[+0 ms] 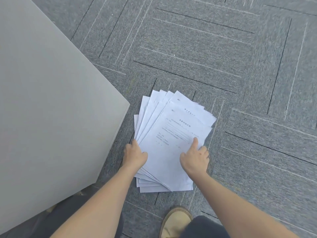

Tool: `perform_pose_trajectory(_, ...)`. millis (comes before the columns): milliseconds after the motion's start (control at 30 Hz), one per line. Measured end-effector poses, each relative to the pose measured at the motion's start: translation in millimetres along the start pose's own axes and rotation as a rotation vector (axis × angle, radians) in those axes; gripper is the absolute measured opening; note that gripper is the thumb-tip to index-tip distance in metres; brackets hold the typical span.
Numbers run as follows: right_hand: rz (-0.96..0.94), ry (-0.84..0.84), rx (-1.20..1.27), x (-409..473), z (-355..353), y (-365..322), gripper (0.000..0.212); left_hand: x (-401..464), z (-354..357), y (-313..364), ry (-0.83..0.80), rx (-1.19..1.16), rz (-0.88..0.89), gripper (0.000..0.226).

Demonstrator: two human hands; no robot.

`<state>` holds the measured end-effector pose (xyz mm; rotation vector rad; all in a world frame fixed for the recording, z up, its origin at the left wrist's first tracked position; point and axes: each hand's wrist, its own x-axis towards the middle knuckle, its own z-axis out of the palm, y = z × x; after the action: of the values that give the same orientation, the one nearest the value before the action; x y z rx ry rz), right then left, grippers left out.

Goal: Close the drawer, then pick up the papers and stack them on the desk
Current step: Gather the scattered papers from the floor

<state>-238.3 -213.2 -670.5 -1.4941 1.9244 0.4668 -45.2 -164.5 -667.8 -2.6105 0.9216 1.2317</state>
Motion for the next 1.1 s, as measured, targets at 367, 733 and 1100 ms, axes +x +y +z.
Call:
perform_pose_trajectory(367, -0.061, 0.044, 0.365, 15.7, -15.3, 3.7, 0.075, -8.0, 8.0, -11.6, 0.013, -0.297, -0.099, 0.036)
perform_pose_trajectory(733, -0.100, -0.095, 0.361, 12.1, -3.4, 10.0, 0.043, -17.7, 15.2, -8.8, -0.077, -0.683, -0.228, 0.033)
perform_pose_trajectory(1100, -0.044, -0.003, 0.180, 3.4, 2.1, 16.2, 0.027, -17.4, 17.6, -11.4, -0.138, -0.850, -0.173, 0.027)
